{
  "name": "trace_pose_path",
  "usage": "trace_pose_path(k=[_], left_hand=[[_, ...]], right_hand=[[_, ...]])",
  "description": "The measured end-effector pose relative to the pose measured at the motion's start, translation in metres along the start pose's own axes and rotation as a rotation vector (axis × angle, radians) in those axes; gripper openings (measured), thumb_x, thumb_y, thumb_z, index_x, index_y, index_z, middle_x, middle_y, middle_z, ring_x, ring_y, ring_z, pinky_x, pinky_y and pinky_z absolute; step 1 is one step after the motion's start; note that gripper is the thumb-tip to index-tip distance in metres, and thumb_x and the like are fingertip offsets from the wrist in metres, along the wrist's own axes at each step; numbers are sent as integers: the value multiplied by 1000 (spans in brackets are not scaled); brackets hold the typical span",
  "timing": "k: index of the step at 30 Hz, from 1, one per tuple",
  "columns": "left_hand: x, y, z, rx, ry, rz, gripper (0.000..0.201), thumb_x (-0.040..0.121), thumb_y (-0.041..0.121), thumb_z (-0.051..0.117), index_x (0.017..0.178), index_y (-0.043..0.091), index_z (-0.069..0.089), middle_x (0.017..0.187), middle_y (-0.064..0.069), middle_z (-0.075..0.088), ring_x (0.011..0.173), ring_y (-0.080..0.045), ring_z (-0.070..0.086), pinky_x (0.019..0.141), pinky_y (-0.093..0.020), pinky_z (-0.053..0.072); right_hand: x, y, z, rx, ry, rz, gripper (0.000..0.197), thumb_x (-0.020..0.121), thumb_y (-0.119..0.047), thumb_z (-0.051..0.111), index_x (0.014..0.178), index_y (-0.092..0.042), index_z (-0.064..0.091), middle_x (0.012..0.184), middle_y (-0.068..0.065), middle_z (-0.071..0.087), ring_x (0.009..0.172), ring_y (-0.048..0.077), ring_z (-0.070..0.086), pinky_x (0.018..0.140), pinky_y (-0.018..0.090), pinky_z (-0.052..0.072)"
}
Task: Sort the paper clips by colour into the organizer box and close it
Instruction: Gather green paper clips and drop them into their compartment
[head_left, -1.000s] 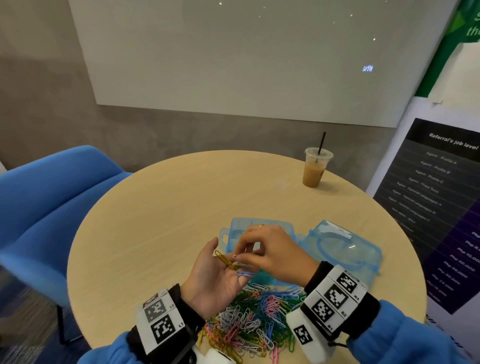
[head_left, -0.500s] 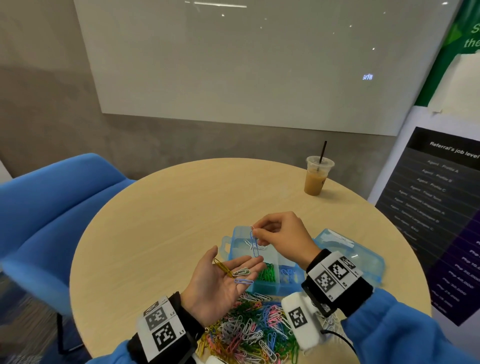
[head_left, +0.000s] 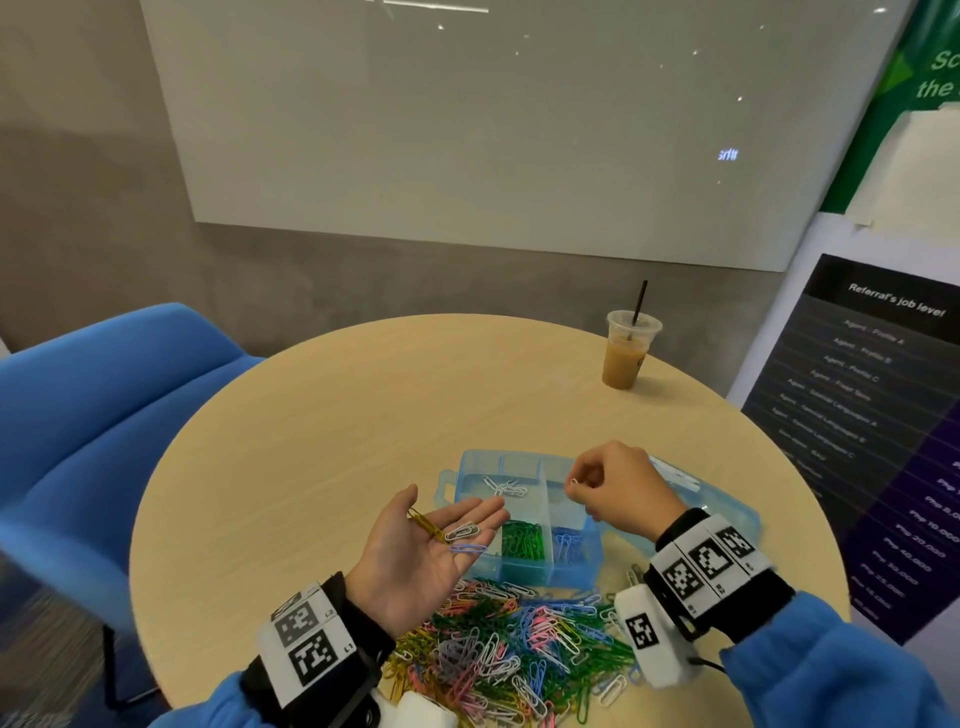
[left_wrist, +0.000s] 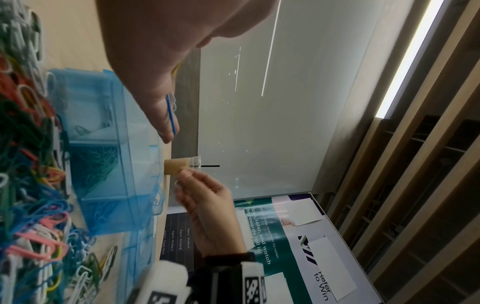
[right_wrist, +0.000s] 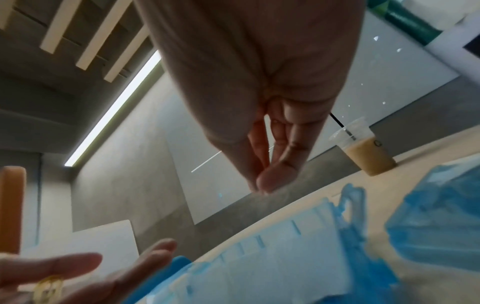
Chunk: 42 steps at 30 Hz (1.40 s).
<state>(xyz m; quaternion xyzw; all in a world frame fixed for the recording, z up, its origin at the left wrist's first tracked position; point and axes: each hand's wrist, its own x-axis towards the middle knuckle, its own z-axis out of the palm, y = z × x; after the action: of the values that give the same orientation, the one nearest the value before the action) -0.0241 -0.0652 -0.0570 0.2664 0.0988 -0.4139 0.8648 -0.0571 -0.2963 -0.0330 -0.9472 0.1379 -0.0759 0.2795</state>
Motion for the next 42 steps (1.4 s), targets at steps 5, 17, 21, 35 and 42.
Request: trace_pose_path(k=[5, 17, 21, 35, 42], left_hand=[[0, -3, 1, 25, 6, -4, 72, 102, 49, 29, 136, -14, 39, 125, -31, 59, 119, -43, 57, 84, -50, 52], [-6, -5, 6, 57, -70, -39, 83, 98, 57, 32, 121, -20, 55, 128, -30, 56, 102, -37, 63, 84, -43, 54], [-8, -8, 9, 67, -78, -56, 83, 98, 55, 32, 118, -22, 55, 120, -32, 59, 89, -35, 66, 79, -38, 58], [-5, -7, 6, 57, -46, -53, 71, 102, 47, 32, 123, -18, 51, 123, -34, 58, 100, -41, 68, 81, -49, 55], [-3, -7, 7, 65, 10, -35, 71, 102, 49, 30, 131, -15, 43, 122, -34, 60, 107, -45, 62, 79, -48, 53]], right_hand=[[9, -16, 1, 270, 167, -45, 11, 86, -11, 69, 97, -10, 72, 80, 3, 72, 71, 11, 71, 74, 18, 57], [-24, -45, 18, 51, -206, -553, 16, 86, -27, 72, 100, -20, 76, 88, -5, 63, 77, 5, 57, 65, 10, 40], [-25, -47, 27, 57, -169, -562, 9, 83, -24, 75, 88, -18, 78, 79, -5, 61, 73, 8, 55, 64, 12, 38], [-23, -45, 25, 175, -168, -414, 13, 95, -22, 60, 89, -12, 65, 82, -2, 65, 75, 6, 58, 62, 12, 41], [2, -36, 25, 233, 25, -163, 22, 95, -28, 60, 105, -11, 70, 100, 3, 72, 91, 13, 66, 84, 31, 53]])
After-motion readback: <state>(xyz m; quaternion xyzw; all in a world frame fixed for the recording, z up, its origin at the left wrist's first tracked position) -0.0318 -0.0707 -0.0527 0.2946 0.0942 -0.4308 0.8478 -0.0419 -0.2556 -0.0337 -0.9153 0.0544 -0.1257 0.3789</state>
